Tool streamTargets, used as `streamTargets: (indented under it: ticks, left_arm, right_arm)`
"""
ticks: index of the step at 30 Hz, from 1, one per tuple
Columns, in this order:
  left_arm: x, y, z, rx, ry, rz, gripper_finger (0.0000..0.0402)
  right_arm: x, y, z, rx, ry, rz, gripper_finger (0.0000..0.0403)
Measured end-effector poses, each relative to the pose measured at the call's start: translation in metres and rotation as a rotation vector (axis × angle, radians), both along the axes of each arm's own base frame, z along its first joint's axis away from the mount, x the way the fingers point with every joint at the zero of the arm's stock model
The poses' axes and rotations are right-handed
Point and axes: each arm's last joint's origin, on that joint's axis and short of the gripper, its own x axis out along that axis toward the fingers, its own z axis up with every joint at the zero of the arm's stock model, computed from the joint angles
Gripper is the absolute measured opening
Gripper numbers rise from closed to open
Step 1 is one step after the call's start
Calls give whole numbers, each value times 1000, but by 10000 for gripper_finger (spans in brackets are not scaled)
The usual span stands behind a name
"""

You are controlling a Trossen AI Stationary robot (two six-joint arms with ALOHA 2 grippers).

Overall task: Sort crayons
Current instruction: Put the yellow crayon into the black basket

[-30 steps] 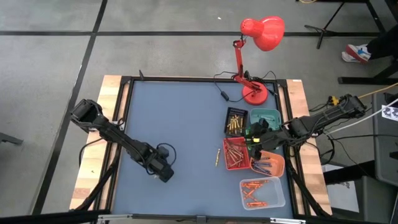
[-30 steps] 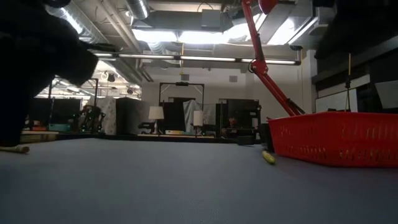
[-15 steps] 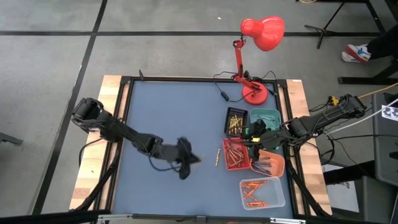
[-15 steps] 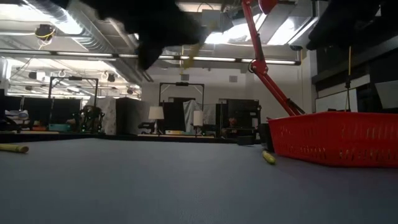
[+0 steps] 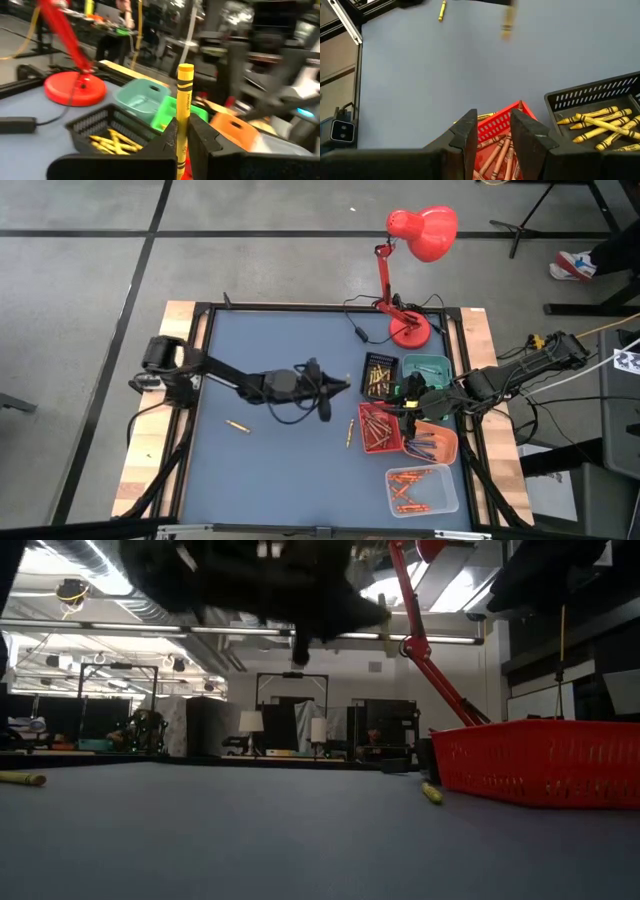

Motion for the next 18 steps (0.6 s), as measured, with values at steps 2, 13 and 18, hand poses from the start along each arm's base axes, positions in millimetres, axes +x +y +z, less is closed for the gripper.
streamTargets:
  ticks: [2, 13, 18]
  left_arm:
    - [5, 10, -9, -6, -19, 29, 5]
    - [65, 41, -36, -47, -23, 40, 5]
    - [85, 50, -46, -47, -17, 54, 5]
  right_arm:
    - [0, 0, 0, 0, 0, 0, 113]
    - [0, 0, 0, -1, 2, 0, 113]
    - [0, 0, 0, -2, 3, 0, 113]
